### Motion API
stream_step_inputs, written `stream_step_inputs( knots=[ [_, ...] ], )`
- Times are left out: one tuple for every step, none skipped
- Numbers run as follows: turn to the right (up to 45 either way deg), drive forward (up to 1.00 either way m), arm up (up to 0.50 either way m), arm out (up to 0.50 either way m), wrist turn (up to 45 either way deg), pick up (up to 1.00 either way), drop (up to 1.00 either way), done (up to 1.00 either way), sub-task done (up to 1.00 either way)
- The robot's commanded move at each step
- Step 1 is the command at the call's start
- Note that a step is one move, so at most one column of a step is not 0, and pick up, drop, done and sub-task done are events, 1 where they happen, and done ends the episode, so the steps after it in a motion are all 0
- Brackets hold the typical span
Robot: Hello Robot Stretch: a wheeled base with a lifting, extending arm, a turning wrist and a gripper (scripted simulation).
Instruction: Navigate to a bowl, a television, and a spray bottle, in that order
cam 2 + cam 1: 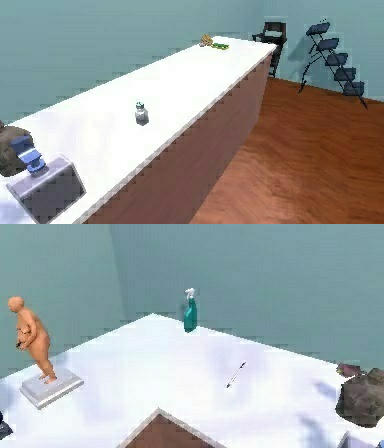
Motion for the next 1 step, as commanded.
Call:
stream_step_inputs(
  knots=[
    [0.0, 0.0, 0.0, 0.0, 0.0, 0.0, 0.0, 1.0, 0.0]
  ],
)
